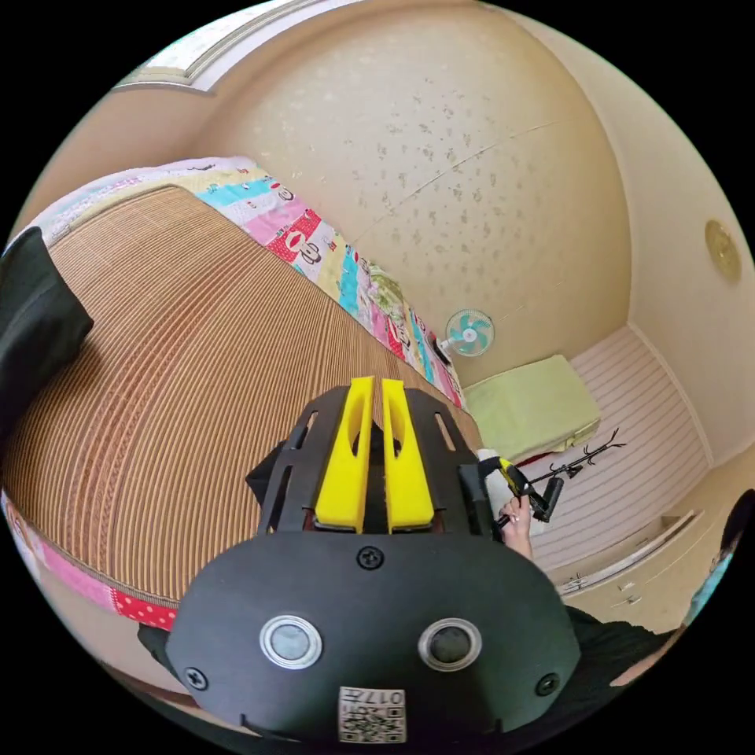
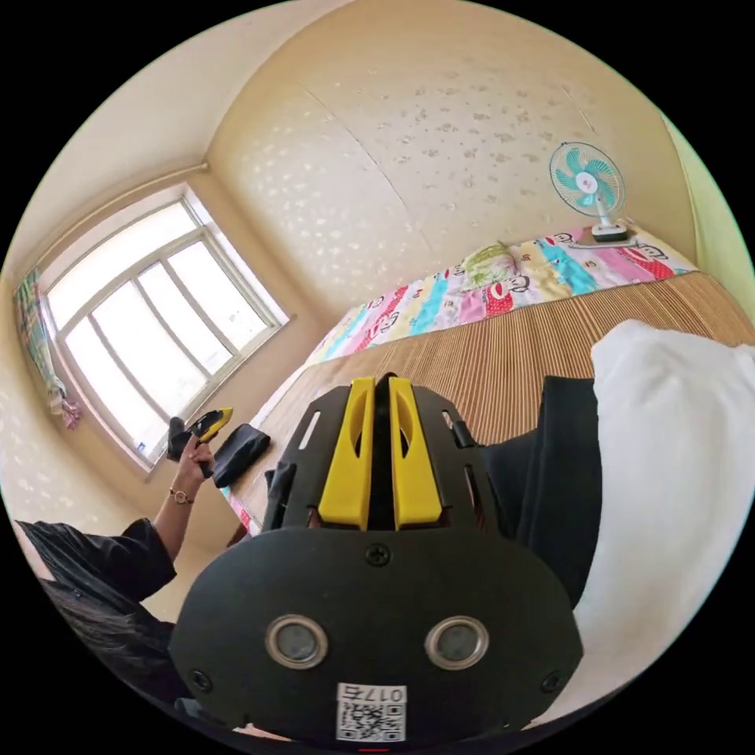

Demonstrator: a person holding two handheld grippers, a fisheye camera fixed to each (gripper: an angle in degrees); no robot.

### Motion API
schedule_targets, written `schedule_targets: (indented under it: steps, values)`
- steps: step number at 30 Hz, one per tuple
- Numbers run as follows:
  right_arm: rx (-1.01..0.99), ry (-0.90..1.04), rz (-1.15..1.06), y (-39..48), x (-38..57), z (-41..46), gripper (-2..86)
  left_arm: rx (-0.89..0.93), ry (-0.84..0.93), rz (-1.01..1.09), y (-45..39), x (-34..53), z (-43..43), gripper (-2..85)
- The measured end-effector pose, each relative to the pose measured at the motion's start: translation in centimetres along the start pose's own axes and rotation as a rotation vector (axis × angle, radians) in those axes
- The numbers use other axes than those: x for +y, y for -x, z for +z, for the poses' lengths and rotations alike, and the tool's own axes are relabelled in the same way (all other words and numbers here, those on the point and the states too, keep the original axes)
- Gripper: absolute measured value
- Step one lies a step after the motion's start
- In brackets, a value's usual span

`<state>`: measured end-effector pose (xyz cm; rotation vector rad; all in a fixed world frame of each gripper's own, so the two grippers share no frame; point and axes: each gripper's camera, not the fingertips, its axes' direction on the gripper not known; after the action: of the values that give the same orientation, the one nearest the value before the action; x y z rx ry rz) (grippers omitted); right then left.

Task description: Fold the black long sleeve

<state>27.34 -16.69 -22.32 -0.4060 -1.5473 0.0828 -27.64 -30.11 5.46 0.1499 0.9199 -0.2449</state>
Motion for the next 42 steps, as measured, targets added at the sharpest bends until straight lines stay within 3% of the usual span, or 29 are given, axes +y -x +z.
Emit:
schedule_targets:
  steps: [3, 7, 10, 16, 19, 24, 27, 30, 33, 36, 39, 42]
  values:
    - [0.125, 0.134, 0.052, 1.5, 0.6, 5.2, 9.9, 0.092, 0.085, 0.118, -0.9, 2.9, 3.1, 9.5]
    - [0.196, 0.077, -0.034, 3.2, 6.2, 7.2, 10.6, -0.079, 0.294, 0.185, -0.2, 11.4, 8.9, 12.6]
    - [0.337, 0.086, -0.045, 3.5, 9.0, 10.1, 10.6, -0.138, 0.383, 0.113, 1.9, 13.8, 13.0, 14.0]
    - [0.289, 0.197, 0.07, 1.4, 11.2, 15.1, 8.8, -0.213, 0.452, -0.122, 5.5, 12.9, 16.7, 4.7]
    - [0.279, 0.196, 0.064, 1.0, 12.4, 15.6, 7.7, -0.106, 0.354, -0.048, 2.4, 11.1, 12.8, 3.1]
    - [0.328, 0.13, -0.002, 1.5, 8.8, 16.8, 8.1, -0.131, 0.171, 0.131, -2.5, 5.4, 6.8, 3.2]
    - [0.33, 0.13, -0.011, 0.9, 5.3, 19.4, 8.7, -0.21, 0.077, 0.057, 1.2, 1.5, 5.5, 3.9]
    - [0.325, 0.205, -0.007, -0.6, 2.8, 23.9, 9.6, -0.254, 0.119, -0.122, 8.3, 0.6, 6.7, 6.4]
    - [0.319, 0.35, 0.065, -2.1, 1.9, 27.5, 9.3, -0.194, 0.176, -0.241, 12.7, 3.6, 6.5, 12.1]
    - [0.275, 0.236, -0.022, 0.7, 3.7, 25.2, 8.5, -0.161, 0.114, -0.283, 13.1, 9.5, 2.9, 14.5]
    - [0.23, 0.15, -0.183, 5.2, 6.4, 22.7, 7.7, 0.006, 0.058, -0.412, 12.6, 16.9, -0.6, 20.2]
    - [0.247, 0.072, -0.356, 8.7, 8.5, 21.4, 4.7, 0.016, 0.064, -0.564, 11.8, 22.4, -1.9, 20.5]
